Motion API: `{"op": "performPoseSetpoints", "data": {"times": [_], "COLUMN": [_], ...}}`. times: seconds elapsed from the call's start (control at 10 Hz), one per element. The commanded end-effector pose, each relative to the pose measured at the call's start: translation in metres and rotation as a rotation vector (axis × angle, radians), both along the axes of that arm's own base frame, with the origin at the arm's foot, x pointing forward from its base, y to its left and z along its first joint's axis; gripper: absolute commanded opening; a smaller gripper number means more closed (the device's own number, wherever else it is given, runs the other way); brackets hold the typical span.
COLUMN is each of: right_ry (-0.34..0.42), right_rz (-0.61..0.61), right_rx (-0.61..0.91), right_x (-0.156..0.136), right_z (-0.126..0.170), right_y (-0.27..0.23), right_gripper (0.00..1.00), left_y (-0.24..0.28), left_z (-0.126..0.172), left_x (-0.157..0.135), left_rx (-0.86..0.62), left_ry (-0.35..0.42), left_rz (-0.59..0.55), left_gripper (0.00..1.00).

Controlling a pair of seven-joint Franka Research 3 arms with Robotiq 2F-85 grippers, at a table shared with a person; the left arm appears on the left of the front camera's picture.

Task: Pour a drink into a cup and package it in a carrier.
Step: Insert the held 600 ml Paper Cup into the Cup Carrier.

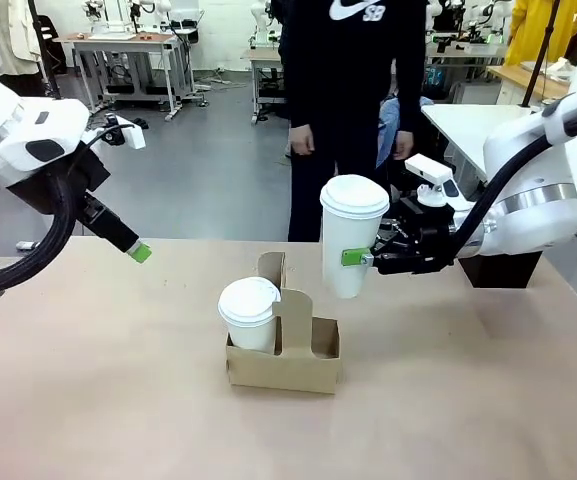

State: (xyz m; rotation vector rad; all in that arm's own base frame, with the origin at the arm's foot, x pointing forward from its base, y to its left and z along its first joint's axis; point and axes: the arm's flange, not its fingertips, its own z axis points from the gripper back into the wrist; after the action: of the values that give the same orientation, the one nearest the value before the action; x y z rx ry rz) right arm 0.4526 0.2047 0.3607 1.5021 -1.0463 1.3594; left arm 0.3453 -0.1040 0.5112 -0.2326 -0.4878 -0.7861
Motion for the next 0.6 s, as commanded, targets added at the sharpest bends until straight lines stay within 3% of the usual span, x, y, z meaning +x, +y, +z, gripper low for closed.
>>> {"op": "performPoseSetpoints", "data": {"times": [0.0,0.2,0.4,0.5], "right_ry": [0.002,0.0,0.01,0.032], "right_rz": [0.006,0.001,0.085,0.114], "right_rx": [-0.011,-0.003,0.056,0.072], "right_x": [0.0,0.0,-0.008,-0.006], "right_z": [0.006,0.0,-0.002,-0.008], "right_y": [-0.001,0.0,0.017,0.022], "right_gripper": [0.81,0.81,0.81,0.81], "left_y": [-0.007,-0.002,0.014,0.025], "left_z": [0.011,0.003,-0.01,-0.018], "left_x": [-0.004,-0.001,0.002,0.004], "left_rx": [0.009,0.001,-0.069,-0.107], "left_ry": [0.037,0.007,-0.062,-0.046], "left_rz": [0.047,0.011,-0.109,-0.171], "left_gripper": [1.0,1.0,1.0,1.0]}}
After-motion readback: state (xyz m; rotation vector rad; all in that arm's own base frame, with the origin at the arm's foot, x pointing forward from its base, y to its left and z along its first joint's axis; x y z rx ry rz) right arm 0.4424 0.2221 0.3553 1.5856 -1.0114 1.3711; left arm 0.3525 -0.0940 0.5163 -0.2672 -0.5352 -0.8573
